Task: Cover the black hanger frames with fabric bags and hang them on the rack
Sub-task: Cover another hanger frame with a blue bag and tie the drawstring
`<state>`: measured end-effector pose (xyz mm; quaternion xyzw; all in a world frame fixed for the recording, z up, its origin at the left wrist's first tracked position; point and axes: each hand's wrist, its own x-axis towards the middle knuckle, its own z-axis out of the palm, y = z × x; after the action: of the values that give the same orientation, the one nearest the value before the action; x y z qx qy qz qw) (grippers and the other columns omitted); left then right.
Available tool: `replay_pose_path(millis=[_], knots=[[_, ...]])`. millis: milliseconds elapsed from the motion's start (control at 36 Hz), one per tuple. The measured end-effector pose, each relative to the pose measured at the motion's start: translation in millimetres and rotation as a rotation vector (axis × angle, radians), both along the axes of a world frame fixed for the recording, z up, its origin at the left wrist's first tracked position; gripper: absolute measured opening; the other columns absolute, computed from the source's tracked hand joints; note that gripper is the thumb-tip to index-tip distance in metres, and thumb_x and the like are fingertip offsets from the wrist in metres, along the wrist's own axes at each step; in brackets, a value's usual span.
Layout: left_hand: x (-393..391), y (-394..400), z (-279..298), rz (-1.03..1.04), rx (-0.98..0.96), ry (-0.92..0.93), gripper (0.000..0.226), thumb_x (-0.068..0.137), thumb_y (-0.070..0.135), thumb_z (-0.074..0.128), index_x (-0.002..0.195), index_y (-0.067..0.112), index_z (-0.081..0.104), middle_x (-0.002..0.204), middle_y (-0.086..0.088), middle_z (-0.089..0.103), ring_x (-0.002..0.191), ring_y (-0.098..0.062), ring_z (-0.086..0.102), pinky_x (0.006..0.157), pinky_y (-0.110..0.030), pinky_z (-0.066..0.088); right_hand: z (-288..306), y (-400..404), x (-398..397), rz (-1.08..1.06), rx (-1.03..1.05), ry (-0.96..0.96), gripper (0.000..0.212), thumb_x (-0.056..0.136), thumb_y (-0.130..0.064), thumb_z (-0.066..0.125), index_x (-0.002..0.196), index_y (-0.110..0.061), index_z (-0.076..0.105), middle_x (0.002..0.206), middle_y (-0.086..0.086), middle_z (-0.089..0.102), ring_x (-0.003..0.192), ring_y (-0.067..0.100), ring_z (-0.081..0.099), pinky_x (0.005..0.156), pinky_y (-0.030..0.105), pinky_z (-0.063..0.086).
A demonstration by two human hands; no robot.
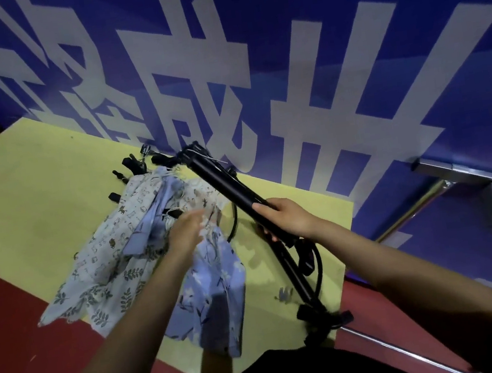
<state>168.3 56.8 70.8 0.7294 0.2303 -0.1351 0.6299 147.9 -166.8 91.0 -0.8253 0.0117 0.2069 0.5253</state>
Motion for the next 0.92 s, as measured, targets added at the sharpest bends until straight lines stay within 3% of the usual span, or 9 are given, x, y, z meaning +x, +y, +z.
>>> replay_pose_path(millis=[56, 222, 333, 389, 444, 528, 750, 833, 917], knots=[[-3, 23, -24, 0.145, 0.02, 0.107, 0.02, 0.098, 0.028, 0.053, 0.084, 0.015, 0.058, 0.081, -0.009, 0.055, 0.068, -0.022, 0.052, 0.067, -0.035, 0.047, -11, -8, 1, -0.03, -0.103, 0.005, 0.041, 0.095, -0.053, 0.05, 0.09, -0.013, 0.06, 0.069, 0.006, 0.063, 0.053, 0.022, 0.061, 0.04, 0.021, 0.044], [-14, 47, -77, 0.228, -0.037, 0.193, 0.037, 0.092, 0.038, 0.062, 0.079, 0.004, 0.055, 0.068, -0.014, 0.051, 0.061, -0.024, 0.05, 0.072, -0.045, 0.044, -38, -25, 2, -0.054, -0.216, 0.067, 0.042, 0.092, -0.058, 0.051, 0.079, -0.019, 0.056, 0.067, 0.008, 0.064, 0.056, 0.028, 0.063, 0.045, 0.03, 0.048], [0, 42, -96, 0.181, 0.092, 0.256, 0.054, 0.088, 0.043, 0.067, 0.111, -0.005, 0.058, 0.076, -0.014, 0.054, 0.07, -0.029, 0.054, 0.085, -0.05, 0.048, -47, -25, 7, -0.065, -0.211, 0.106, 0.042, 0.093, -0.057, 0.051, 0.072, -0.02, 0.053, 0.06, 0.007, 0.061, 0.049, 0.026, 0.059, 0.041, 0.03, 0.047], [8, 39, -102, 0.065, 0.245, 0.299, 0.062, 0.091, 0.044, 0.062, 0.122, -0.009, 0.054, 0.099, -0.025, 0.06, 0.088, -0.037, 0.059, 0.08, -0.042, 0.043, -49, -24, 10, -0.064, -0.198, 0.11, 0.041, 0.092, -0.056, 0.051, 0.073, -0.02, 0.054, 0.06, 0.007, 0.06, 0.05, 0.026, 0.059, 0.044, 0.032, 0.049], [12, 38, -109, -0.056, 0.409, 0.379, 0.047, 0.098, 0.041, 0.052, 0.113, -0.003, 0.058, 0.106, -0.024, 0.059, 0.1, -0.035, 0.058, 0.079, -0.035, 0.038, -52, -24, 14, -0.07, -0.182, 0.113, 0.043, 0.092, -0.056, 0.052, 0.08, -0.015, 0.058, 0.061, 0.007, 0.06, 0.05, 0.027, 0.058, 0.043, 0.033, 0.048], [21, 45, -120, -0.218, 0.6, 0.397, 0.025, 0.101, 0.023, 0.042, 0.088, 0.009, 0.059, 0.075, -0.006, 0.053, 0.084, -0.025, 0.059, 0.08, -0.032, 0.041, -55, -27, 21, -0.063, -0.163, 0.109, 0.046, 0.091, -0.057, 0.053, 0.089, -0.012, 0.061, 0.063, 0.009, 0.06, 0.05, 0.027, 0.057, 0.046, 0.04, 0.05], [17, 25, -94, 0.13, 0.214, 0.164, 0.023, 0.1, 0.012, 0.041, 0.079, 0.006, 0.05, 0.073, -0.011, 0.048, 0.063, -0.023, 0.044, 0.059, -0.032, 0.036, -58, -36, 31, -0.053, -0.116, 0.109, 0.044, 0.09, -0.057, 0.055, 0.081, -0.013, 0.059, 0.064, 0.012, 0.062, 0.049, 0.026, 0.056, 0.044, 0.031, 0.047], [22, 14, -43, 0.16, 0.106, 0.035, 0.017, 0.1, 0.012, 0.034, 0.098, 0.011, 0.051, 0.072, -0.009, 0.048, 0.059, -0.021, 0.044, 0.055, -0.03, 0.039, -54, -38, 32, -0.04, -0.097, 0.099, 0.038, 0.092, -0.052, 0.056, 0.08, -0.016, 0.06, 0.064, 0.008, 0.061, 0.049, 0.023, 0.057, 0.042, 0.026, 0.045], [30, 12, 1, 0.083, 0.029, -0.124, 0.017, 0.101, 0.025, 0.037, 0.1, 0.023, 0.053, 0.088, -0.005, 0.053, 0.078, -0.023, 0.052, 0.076, -0.038, 0.045, -47, -42, 33, -0.039, -0.055, 0.092, 0.039, 0.093, -0.049, 0.057, 0.085, -0.012, 0.062, 0.06, 0.003, 0.058, 0.051, 0.022, 0.056, 0.038, 0.024, 0.042]])
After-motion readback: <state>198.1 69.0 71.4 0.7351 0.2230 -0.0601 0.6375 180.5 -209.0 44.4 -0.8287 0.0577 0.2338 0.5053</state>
